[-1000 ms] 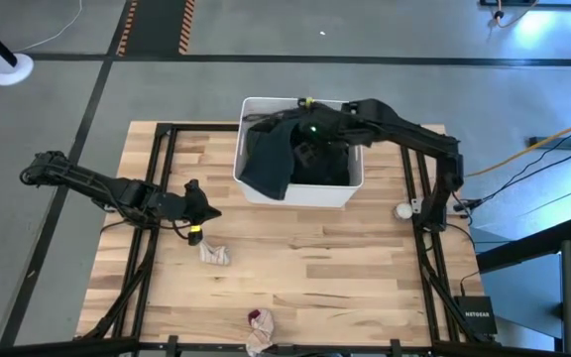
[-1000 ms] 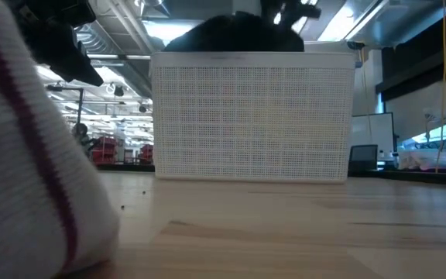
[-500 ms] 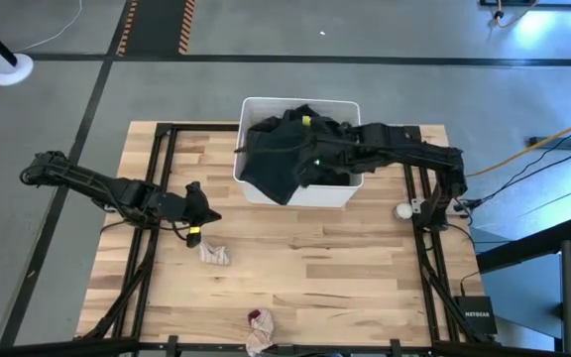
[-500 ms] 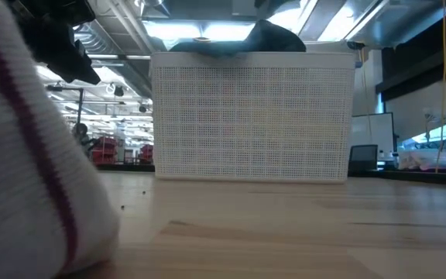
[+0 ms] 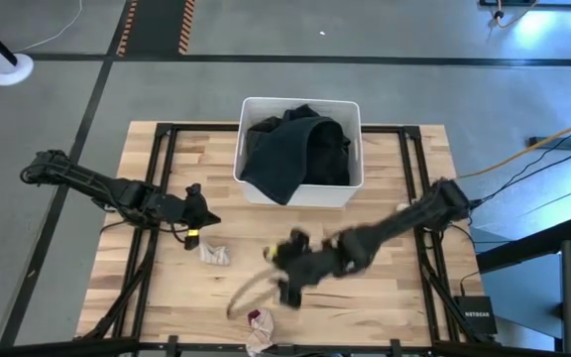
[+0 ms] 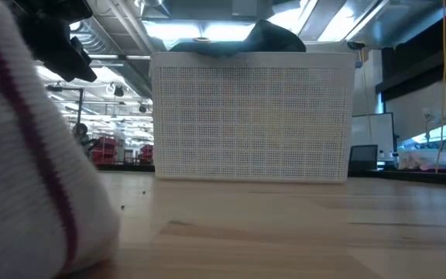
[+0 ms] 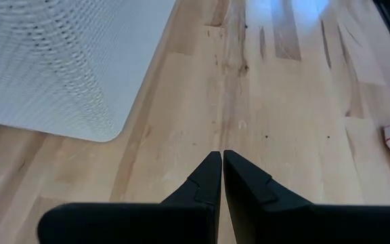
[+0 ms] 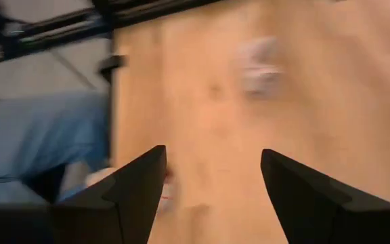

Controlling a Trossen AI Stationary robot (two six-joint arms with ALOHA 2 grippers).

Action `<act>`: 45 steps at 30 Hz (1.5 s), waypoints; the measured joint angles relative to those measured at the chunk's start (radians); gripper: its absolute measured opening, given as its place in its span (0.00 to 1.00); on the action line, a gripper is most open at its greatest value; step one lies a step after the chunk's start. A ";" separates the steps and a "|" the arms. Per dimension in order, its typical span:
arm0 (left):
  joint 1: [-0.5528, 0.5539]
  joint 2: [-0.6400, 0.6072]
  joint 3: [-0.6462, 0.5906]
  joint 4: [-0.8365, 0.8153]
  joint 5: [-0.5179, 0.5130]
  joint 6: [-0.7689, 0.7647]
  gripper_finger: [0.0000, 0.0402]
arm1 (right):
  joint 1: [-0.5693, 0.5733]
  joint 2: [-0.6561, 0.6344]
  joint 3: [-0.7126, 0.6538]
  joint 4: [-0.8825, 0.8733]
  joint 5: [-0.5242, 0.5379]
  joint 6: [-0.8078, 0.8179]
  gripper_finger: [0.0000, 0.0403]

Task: Sort clothes
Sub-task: Put the top red sock into the white laundry organizer

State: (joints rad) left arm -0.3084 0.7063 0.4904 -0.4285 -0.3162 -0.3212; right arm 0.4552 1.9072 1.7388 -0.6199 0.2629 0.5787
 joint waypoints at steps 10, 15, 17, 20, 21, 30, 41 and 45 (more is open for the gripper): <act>0.000 0.000 0.000 0.001 -0.001 -0.017 0.03 | 0.127 0.268 0.020 0.334 -0.008 -0.086 0.65; 0.000 0.000 0.000 -0.001 -0.001 -0.016 0.03 | 0.134 0.346 0.098 0.322 -0.014 -0.088 0.65; 0.000 0.000 0.000 -0.001 -0.001 -0.018 0.03 | 0.135 0.372 0.112 0.317 -0.030 -0.087 0.65; 0.000 0.000 -0.004 0.001 -0.001 -0.023 0.03 | 0.134 0.404 0.116 0.318 -0.042 -0.087 0.65; 0.000 0.000 -0.008 0.000 -0.001 -0.031 0.03 | 0.134 0.409 0.116 0.303 -0.046 -0.084 0.65; 0.001 0.000 -0.027 0.001 -0.002 -0.034 0.03 | 0.125 0.417 0.116 0.264 -0.098 -0.029 0.65; 0.001 0.001 -0.027 0.025 -0.002 -0.032 0.03 | 0.081 0.417 0.139 0.226 -0.126 -0.031 0.65; 0.001 0.001 -0.027 0.025 -0.001 -0.032 0.03 | 0.058 0.416 0.147 0.228 -0.149 -0.039 0.65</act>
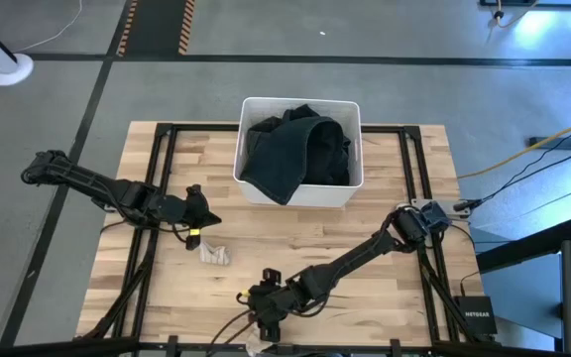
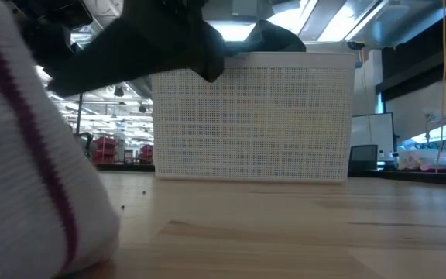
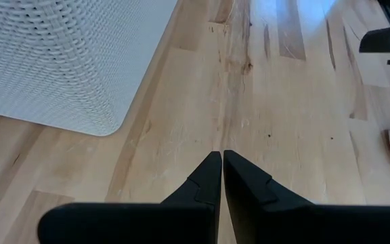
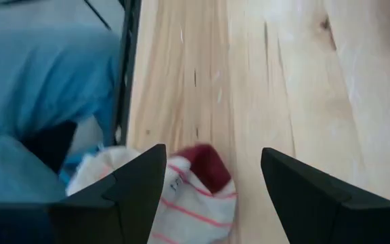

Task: Sort clothes
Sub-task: Put the top red sock into the white laundry organizer

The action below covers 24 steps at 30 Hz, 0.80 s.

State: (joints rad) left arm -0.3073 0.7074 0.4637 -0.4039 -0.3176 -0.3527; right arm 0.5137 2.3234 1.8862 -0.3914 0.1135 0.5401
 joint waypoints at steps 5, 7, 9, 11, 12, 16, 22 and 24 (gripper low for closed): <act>0.000 0.004 0.000 -0.019 0.019 -0.029 0.03 | -0.022 0.000 -0.001 -0.040 0.091 -0.081 0.65; -0.001 0.019 -0.001 -0.029 0.091 -0.047 0.03 | -0.040 0.000 -0.001 -0.047 0.164 -0.095 0.65; -0.006 0.038 -0.021 0.001 0.181 -0.064 0.03 | -0.053 0.000 -0.001 -0.050 0.228 -0.094 0.65; -0.017 0.071 -0.044 0.060 0.226 -0.067 0.04 | -0.060 0.000 -0.001 -0.047 0.297 -0.094 0.65; -0.024 0.086 -0.050 0.086 0.238 -0.063 0.05 | -0.059 0.000 -0.001 -0.046 0.332 -0.094 0.65; -0.040 0.152 -0.054 0.114 0.240 -0.033 0.13 | -0.056 0.000 -0.001 -0.056 0.401 -0.125 0.65; -0.075 0.240 -0.054 0.109 0.266 -0.040 0.31 | -0.056 0.000 -0.001 -0.068 0.418 -0.129 0.65; -0.099 0.280 -0.054 0.108 0.280 -0.040 0.35 | -0.056 0.000 -0.001 -0.078 0.418 -0.129 0.65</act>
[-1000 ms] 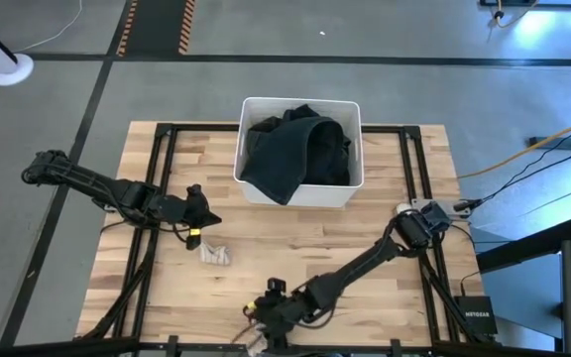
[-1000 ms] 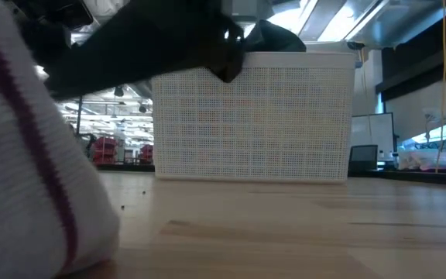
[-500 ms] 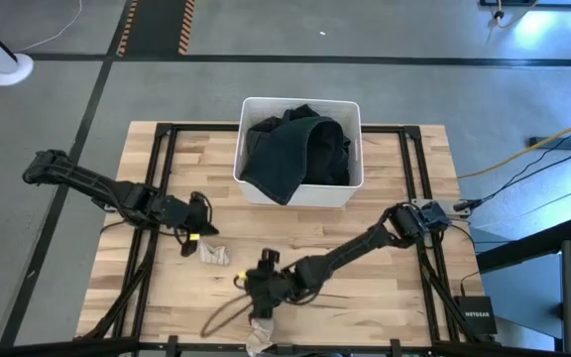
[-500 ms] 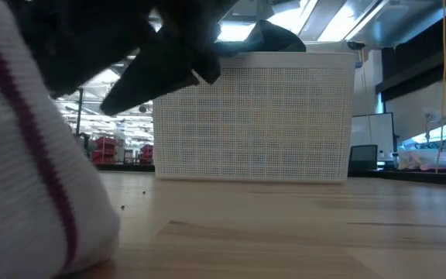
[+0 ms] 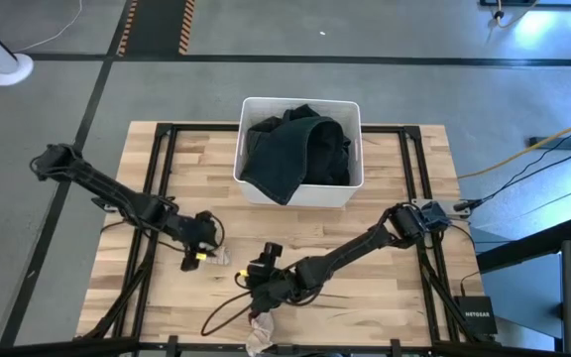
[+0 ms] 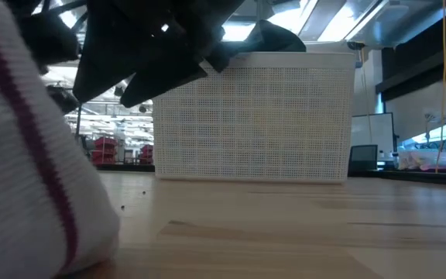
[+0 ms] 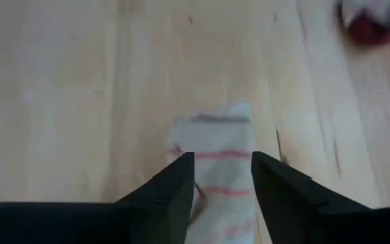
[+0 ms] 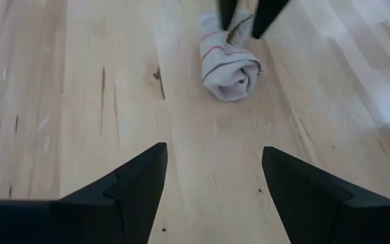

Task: Sort clothes
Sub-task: Put the top red sock into the white laundry organizer

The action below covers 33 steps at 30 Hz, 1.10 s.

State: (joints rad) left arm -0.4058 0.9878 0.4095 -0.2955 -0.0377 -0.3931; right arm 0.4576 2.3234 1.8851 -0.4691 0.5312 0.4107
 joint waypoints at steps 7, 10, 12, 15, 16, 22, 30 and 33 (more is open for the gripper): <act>-0.053 0.153 0.000 0.004 -0.009 -0.019 0.40 | 0.000 0.000 0.000 -0.005 0.000 0.002 0.65; -0.053 0.207 0.000 0.037 -0.026 -0.018 0.36 | 0.000 0.000 0.000 -0.006 0.000 0.002 0.65; -0.053 0.231 0.000 0.081 -0.027 -0.001 0.30 | 0.000 0.000 0.000 -0.005 0.000 0.002 0.65; -0.053 0.243 0.001 0.134 -0.027 0.039 0.17 | 0.000 0.000 0.000 -0.005 0.000 0.002 0.65; -0.053 0.242 0.007 0.140 -0.027 0.060 0.11 | 0.000 0.000 0.000 -0.005 0.000 0.001 0.65; -0.053 0.190 0.108 0.086 -0.081 0.129 0.03 | 0.010 0.000 0.000 0.002 0.018 -0.046 0.65; -0.032 0.023 0.336 -0.114 -0.371 0.310 0.02 | 0.059 -0.007 -0.001 0.003 0.226 -0.089 0.65; 0.003 -0.048 0.387 -0.099 -0.467 0.410 0.01 | 0.077 -0.008 -0.001 0.003 0.299 -0.104 0.65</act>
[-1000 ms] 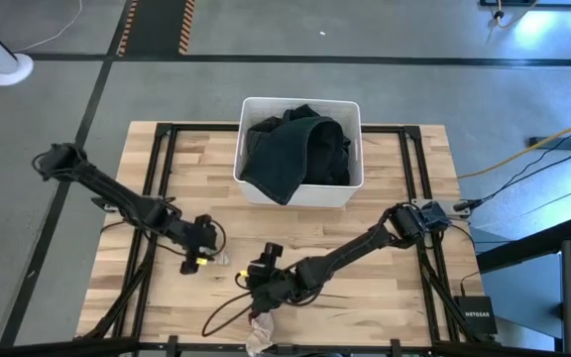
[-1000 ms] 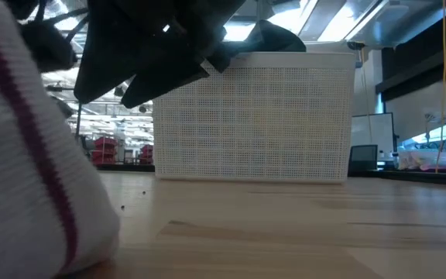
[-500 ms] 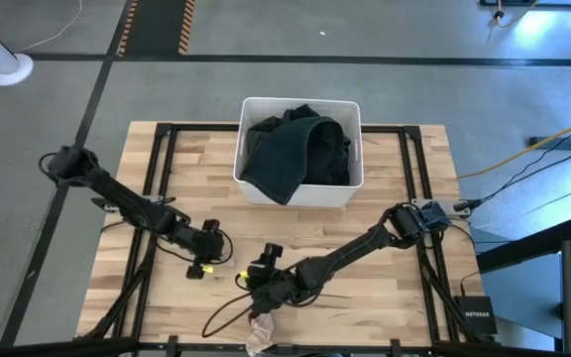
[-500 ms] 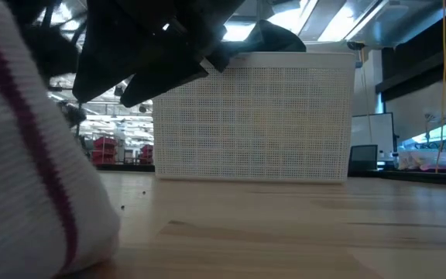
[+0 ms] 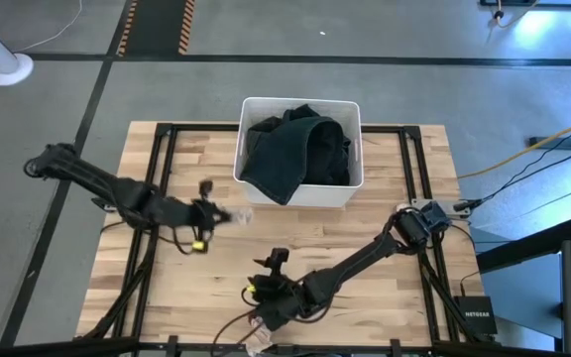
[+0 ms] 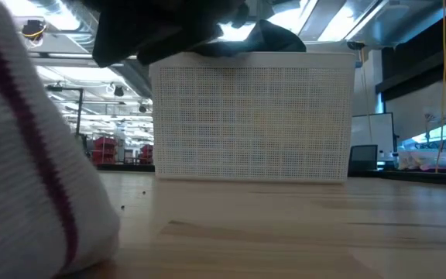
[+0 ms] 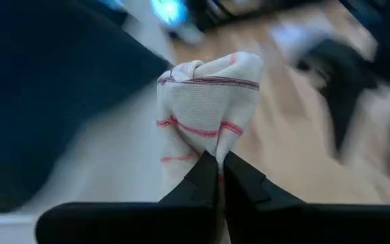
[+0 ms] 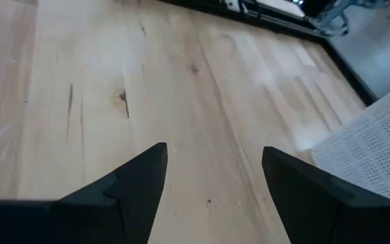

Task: Sort clothes
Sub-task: Put the top red sock into the white laundry organizer

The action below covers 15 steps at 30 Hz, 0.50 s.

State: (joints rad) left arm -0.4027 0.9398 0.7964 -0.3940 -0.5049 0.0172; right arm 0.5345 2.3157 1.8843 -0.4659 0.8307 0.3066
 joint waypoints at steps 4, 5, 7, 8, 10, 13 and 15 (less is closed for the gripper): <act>0.092 -0.080 0.019 0.135 -0.069 0.138 0.01 | 0.007 0.000 0.000 0.001 0.014 0.003 0.65; 0.121 -0.094 0.019 0.179 -0.071 0.179 0.01 | 0.006 0.000 0.000 0.002 0.013 0.007 0.65; 0.184 -0.109 0.019 0.247 -0.071 0.254 0.01 | 0.003 0.000 0.000 0.002 0.012 0.020 0.65; 0.219 -0.111 0.019 0.278 -0.068 0.282 0.01 | 0.002 0.000 0.000 0.002 0.009 0.027 0.65; 0.287 -0.104 0.019 0.344 -0.051 0.311 0.01 | 0.001 0.000 0.000 0.005 -0.002 0.031 0.65; 0.384 -0.074 0.019 0.410 0.027 0.308 0.03 | 0.002 0.000 0.000 0.004 -0.012 0.033 0.65; 0.434 -0.046 0.019 0.426 0.070 0.308 0.04 | 0.002 0.000 0.000 0.004 -0.012 0.033 0.65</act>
State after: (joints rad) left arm 0.0313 0.8938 0.8154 0.0324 -0.4348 0.3256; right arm 0.5362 2.3160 1.8843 -0.4618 0.8188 0.3393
